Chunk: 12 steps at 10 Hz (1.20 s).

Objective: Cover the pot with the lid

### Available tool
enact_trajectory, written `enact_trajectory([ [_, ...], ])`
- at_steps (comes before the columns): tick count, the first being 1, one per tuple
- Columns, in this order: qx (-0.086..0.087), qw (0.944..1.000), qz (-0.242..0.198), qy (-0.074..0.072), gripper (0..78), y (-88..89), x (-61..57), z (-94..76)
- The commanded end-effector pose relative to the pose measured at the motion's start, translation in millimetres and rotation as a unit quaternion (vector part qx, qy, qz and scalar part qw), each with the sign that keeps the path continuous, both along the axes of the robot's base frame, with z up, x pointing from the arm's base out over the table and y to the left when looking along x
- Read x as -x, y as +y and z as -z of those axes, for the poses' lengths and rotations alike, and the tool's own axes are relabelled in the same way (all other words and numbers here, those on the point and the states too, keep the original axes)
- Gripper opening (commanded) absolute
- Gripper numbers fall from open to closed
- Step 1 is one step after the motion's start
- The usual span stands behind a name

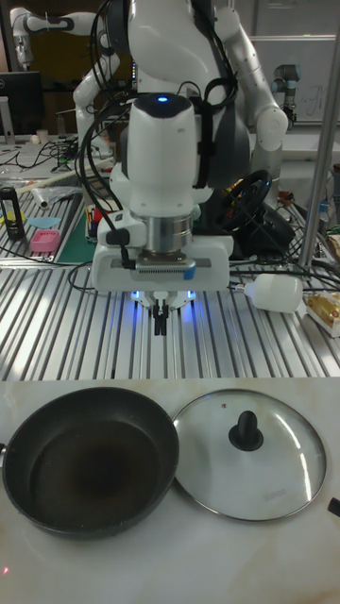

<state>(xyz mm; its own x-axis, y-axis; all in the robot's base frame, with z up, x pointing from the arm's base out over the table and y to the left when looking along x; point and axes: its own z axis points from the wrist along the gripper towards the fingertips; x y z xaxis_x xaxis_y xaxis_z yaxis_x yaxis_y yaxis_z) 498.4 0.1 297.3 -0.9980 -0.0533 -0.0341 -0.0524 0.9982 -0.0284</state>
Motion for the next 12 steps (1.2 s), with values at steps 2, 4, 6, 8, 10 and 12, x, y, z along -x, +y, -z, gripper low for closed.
enact_trajectory([
  [2, 0.001, 1.0000, 0.004, 0.000, 0.0, 0.2, 0.1, -0.9],
  [4, 0.001, 1.0000, 0.005, 0.001, 0.0, 0.2, 0.1, -0.9],
  [6, 0.001, 1.0000, 0.005, 0.003, 0.0, 0.2, 0.1, -0.9],
  [8, 0.002, 1.0000, 0.005, 0.006, 0.0, 0.3, 0.1, -0.8],
  [10, 0.002, 1.0000, 0.005, 0.007, 0.0, 0.3, 0.2, -0.8],
  [12, 0.002, 1.0000, 0.005, 0.008, 0.0, 0.4, 0.6, -0.6],
])
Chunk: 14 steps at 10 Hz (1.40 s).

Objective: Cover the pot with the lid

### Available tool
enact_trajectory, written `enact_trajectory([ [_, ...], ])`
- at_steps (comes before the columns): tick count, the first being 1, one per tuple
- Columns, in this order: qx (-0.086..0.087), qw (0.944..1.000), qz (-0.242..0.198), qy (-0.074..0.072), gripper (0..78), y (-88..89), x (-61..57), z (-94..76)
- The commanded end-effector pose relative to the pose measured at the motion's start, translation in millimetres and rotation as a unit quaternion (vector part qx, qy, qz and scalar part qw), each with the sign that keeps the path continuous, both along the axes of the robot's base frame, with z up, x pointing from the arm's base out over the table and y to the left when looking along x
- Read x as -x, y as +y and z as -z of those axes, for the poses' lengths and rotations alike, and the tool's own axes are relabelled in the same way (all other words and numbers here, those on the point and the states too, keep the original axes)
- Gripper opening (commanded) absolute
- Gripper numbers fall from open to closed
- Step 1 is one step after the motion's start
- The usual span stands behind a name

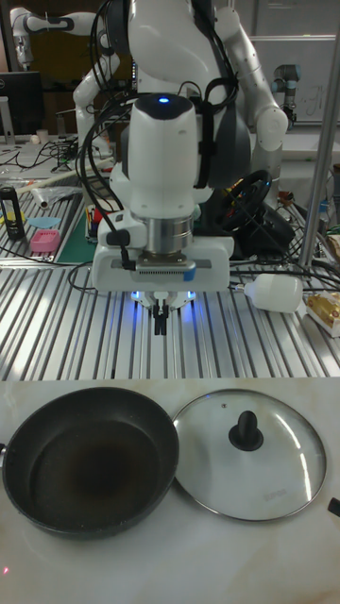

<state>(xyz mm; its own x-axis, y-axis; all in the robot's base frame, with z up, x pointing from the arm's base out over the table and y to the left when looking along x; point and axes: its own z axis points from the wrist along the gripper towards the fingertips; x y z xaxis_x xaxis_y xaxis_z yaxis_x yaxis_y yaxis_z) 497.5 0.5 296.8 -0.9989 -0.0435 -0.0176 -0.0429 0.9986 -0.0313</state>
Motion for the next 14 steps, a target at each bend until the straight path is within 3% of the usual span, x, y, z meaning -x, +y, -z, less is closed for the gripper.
enact_trajectory([
  [1, 0.000, 1.0000, 0.000, -0.001, 0.0, 0.1, -0.2, -1.1],
  [8, 0.001, 1.0000, 0.001, 0.000, 0.0, 0.3, 0.2, -0.4],
  [14, 0.000, 1.0000, 0.003, -0.002, 0.0, 3.1, -0.6, 16.3],
])
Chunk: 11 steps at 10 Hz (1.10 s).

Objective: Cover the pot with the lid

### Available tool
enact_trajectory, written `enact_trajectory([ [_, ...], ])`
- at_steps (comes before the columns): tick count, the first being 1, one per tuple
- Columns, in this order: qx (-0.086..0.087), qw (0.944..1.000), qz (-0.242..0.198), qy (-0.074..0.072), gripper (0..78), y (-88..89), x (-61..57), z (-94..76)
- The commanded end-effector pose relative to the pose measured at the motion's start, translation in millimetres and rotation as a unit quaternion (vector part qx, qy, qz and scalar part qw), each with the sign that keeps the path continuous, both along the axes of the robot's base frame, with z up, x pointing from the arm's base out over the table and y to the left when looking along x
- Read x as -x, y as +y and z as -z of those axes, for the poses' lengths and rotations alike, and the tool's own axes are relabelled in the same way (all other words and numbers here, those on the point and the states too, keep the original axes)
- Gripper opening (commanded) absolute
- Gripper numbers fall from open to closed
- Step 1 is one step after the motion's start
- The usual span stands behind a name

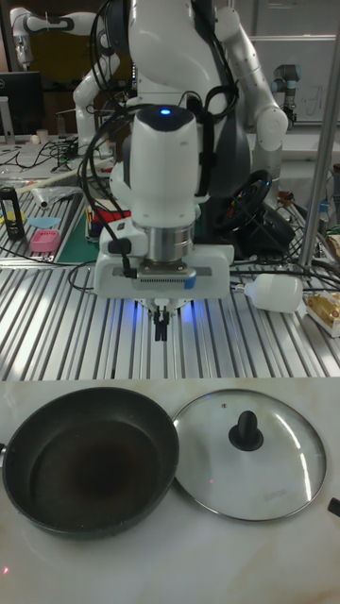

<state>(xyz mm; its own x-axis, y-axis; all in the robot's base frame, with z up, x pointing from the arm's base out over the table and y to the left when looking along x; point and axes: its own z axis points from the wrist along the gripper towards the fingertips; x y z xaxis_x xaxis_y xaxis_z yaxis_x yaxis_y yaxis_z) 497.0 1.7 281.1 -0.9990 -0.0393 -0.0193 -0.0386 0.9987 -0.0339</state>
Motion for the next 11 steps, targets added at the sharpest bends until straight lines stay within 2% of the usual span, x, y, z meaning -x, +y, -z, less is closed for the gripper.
enact_trajectory([
  [1, -0.001, 1.0000, 0.006, -0.001, 0.0, 6.2, -1.9, 1.6],
  [2, -0.001, 1.0000, 0.008, 0.000, 0.0, 8.4, -2.3, 2.7],
  [4, 0.000, 0.9997, 0.026, -0.003, 0.0, 26.7, -4.4, 15.1],
  [8, -0.002, 0.9988, 0.049, -0.003, 0.0, 56.1, -9.0, 27.8],
  [11, -0.002, 0.9977, 0.067, -0.002, 0.0, 68.3, -10.6, 31.0],
])
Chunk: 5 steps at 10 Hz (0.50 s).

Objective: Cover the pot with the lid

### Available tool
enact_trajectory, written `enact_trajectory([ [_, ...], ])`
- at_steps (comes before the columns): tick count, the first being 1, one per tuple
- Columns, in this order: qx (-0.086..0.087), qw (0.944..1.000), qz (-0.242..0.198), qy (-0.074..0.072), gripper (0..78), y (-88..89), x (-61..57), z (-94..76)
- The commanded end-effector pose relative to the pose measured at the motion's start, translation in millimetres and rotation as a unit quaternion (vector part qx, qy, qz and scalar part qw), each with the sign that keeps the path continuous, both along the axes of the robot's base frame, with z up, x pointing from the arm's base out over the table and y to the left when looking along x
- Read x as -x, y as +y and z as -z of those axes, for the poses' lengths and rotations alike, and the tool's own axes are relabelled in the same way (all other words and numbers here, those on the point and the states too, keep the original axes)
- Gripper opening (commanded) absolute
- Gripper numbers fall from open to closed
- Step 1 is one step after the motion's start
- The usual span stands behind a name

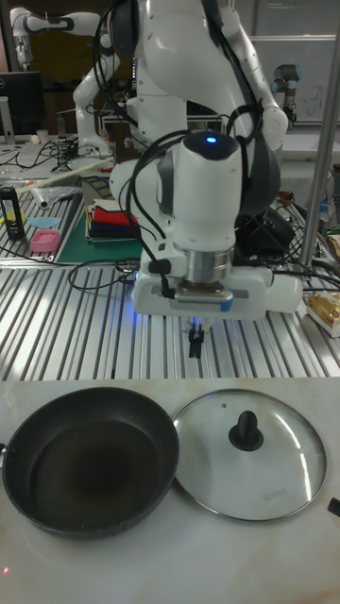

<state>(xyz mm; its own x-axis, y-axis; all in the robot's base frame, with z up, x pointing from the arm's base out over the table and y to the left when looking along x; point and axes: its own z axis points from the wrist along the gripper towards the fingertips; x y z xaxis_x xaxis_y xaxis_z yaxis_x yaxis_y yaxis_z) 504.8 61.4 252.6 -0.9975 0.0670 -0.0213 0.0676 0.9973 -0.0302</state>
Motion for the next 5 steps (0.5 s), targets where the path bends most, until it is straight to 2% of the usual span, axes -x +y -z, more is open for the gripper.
enact_trajectory([
  [1, -0.001, 0.9999, 0.014, -0.001, 0.0, 8.6, -2.9, 2.4],
  [3, -0.001, 0.9999, 0.013, -0.003, 0.0, 8.7, -11.0, -0.3],
  [5, 0.005, 0.9998, 0.019, -0.006, 0.0, 9.0, -12.2, -0.6],
])
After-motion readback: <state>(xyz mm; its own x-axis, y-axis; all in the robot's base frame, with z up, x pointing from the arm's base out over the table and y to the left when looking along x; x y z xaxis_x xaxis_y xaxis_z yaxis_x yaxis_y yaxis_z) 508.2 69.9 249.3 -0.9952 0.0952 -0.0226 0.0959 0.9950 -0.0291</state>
